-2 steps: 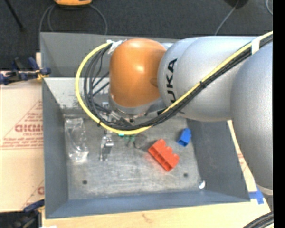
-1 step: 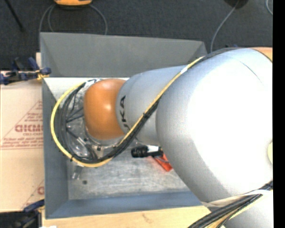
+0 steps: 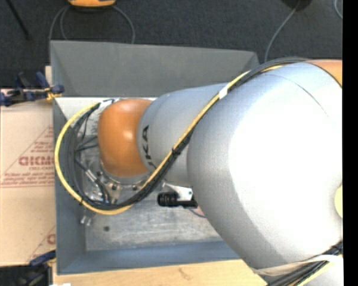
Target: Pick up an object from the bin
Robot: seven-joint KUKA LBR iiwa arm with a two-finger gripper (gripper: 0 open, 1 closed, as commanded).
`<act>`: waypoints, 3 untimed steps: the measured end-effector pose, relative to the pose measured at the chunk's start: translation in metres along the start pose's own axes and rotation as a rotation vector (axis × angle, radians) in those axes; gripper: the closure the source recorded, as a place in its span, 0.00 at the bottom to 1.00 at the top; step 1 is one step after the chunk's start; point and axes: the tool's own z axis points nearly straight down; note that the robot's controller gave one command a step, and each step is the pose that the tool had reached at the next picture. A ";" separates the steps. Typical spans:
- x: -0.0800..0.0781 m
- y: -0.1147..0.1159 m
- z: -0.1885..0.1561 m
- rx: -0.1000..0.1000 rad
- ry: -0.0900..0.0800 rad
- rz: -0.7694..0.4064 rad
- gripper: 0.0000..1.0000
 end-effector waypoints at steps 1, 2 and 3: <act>-0.006 -0.009 0.001 0.004 0.003 0.096 0.00; -0.010 -0.012 0.028 -0.002 -0.001 0.190 0.00; -0.010 -0.011 0.026 0.000 0.002 0.189 0.00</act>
Offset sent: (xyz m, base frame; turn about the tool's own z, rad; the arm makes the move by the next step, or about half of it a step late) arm 0.0008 -0.0113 -0.0007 0.1011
